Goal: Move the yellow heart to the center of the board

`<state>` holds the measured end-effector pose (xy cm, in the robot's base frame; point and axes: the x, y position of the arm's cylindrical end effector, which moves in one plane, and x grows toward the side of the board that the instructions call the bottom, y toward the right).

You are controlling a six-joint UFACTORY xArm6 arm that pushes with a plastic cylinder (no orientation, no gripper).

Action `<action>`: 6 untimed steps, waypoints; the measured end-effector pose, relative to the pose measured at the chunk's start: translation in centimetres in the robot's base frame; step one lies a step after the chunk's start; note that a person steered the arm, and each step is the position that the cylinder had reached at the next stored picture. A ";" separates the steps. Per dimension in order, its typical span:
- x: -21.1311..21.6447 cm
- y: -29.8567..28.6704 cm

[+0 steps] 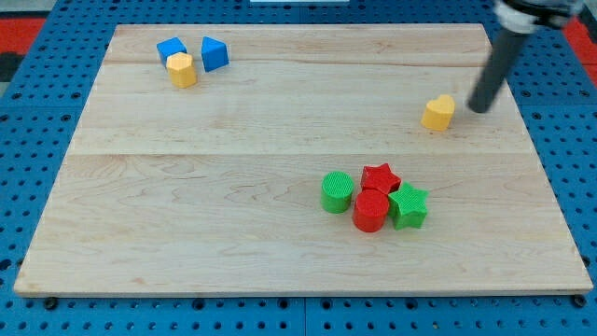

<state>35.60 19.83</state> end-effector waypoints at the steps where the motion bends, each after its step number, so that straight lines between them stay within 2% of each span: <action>1: -1.2 -8.3; 3: -0.9 6.1; 4: 2.1 4.4; 5: 2.1 -3.1; 6: 4.4 -7.7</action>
